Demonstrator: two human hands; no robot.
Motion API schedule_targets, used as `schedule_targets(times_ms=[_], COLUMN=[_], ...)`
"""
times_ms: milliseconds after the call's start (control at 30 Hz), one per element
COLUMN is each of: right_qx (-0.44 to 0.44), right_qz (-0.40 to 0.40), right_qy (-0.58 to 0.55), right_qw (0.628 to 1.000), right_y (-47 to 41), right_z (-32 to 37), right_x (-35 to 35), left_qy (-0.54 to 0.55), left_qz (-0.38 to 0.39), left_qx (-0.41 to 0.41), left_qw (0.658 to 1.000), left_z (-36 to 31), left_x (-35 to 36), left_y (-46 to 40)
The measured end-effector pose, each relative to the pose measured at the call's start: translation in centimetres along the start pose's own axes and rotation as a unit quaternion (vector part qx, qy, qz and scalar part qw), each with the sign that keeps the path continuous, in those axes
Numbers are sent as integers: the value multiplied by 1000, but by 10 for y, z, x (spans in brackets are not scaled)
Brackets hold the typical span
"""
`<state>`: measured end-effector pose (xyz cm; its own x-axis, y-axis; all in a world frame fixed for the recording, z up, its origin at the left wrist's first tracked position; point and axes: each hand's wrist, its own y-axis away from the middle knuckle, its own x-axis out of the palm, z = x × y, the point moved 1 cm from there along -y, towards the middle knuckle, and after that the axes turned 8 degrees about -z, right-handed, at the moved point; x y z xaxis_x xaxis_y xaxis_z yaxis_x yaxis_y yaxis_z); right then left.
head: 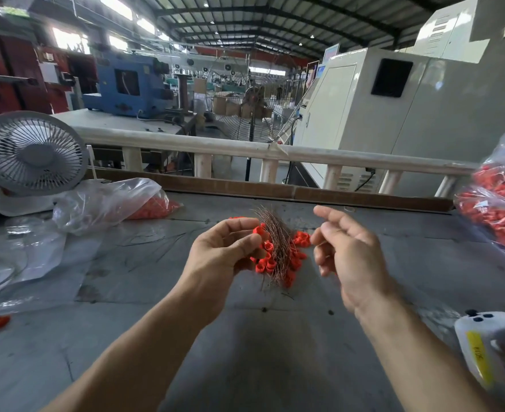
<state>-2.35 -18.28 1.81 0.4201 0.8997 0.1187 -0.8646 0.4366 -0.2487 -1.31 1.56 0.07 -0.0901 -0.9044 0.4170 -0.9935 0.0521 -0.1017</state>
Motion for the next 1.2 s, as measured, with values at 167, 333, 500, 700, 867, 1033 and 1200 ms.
schedule_targets(times_ms=[167, 333, 500, 700, 867, 1033, 1200], right_qx=[-39, -107, -164, -172, -185, -177, -180], right_qz=[67, 92, 117, 106, 106, 88, 85], right_qy=[41, 59, 103, 129, 152, 159, 168], right_qw=[996, 988, 974, 971, 965, 967, 965], right_y=[15, 23, 27, 35, 40, 38, 35], right_z=[4, 6, 9, 13, 15, 13, 13], right_x=[13, 19, 18, 21, 23, 21, 20], left_qy=[58, 60, 50, 28, -20, -53, -62], left_qz=[33, 56, 53, 41, 18, 23, -2], left_qx=[-11, -7, -3, 9, 53, 87, 100], left_qw=[998, 997, 997, 999, 998, 994, 993], left_z=[0, 2, 2, 1, 1, 2, 0], left_x=[0, -1, -2, 1, 4, 7, 6], left_y=[-2, -3, -2, 0, 2, 4, 5])
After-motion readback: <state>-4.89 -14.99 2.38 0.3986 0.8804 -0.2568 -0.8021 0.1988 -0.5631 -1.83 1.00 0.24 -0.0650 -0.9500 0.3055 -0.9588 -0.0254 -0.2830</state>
